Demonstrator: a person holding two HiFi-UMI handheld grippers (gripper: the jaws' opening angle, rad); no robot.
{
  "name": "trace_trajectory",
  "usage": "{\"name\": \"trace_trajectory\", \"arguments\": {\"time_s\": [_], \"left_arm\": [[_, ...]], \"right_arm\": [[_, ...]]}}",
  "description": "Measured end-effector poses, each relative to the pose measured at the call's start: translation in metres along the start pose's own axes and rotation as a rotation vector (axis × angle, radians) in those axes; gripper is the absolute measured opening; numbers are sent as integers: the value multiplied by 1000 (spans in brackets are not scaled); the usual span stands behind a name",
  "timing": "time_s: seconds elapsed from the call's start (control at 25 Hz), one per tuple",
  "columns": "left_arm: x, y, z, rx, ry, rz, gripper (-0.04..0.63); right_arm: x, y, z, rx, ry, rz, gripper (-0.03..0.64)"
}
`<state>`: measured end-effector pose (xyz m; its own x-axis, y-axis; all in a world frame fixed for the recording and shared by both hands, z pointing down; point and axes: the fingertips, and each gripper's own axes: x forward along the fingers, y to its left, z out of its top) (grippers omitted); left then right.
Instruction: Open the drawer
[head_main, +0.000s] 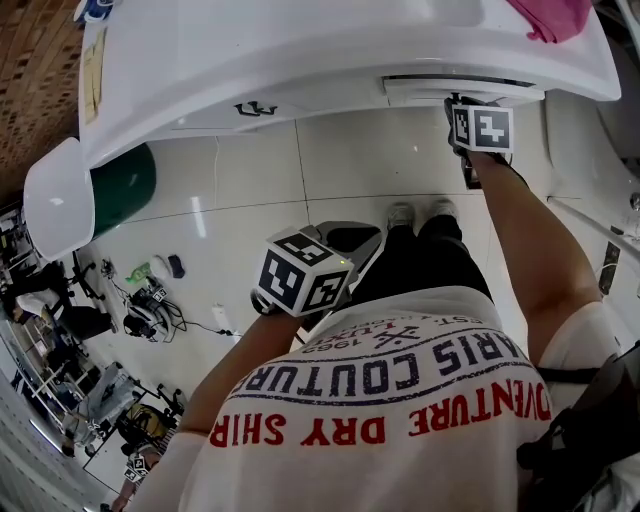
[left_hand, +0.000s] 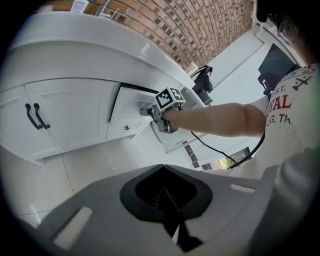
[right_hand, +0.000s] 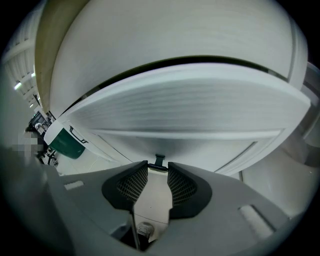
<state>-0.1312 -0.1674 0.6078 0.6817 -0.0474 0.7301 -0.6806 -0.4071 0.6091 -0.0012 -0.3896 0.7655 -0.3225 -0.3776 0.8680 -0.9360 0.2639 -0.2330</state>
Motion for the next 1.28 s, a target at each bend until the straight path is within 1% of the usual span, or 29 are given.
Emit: {"name": "trace_trajectory", "arguments": {"time_s": [0.24,0.4,0.6,0.96,1.12,1.28], "left_arm": [[4,-7,8,22,-16,-17,-2],[4,-14,14,21,-38,-31,-2],[5,-20,11,31,-33,-48,-2],[-2,-16,0,-1,-46,-37,-2],[-7,-15,2,2,-58,-29,-3],[-13,-9,5,0,-73,-18,-3]], "right_arm": [[-16,4,-34,-13,32,12,132],[-30,7,-52,-13,51,13,132],[-40,11,-74,-5,68,8,133],[-55,17,-113,-4,105,11,133],[-60,15,-118,15,110,-3,130],[-57,17,-116,-6,134,7,132]]}}
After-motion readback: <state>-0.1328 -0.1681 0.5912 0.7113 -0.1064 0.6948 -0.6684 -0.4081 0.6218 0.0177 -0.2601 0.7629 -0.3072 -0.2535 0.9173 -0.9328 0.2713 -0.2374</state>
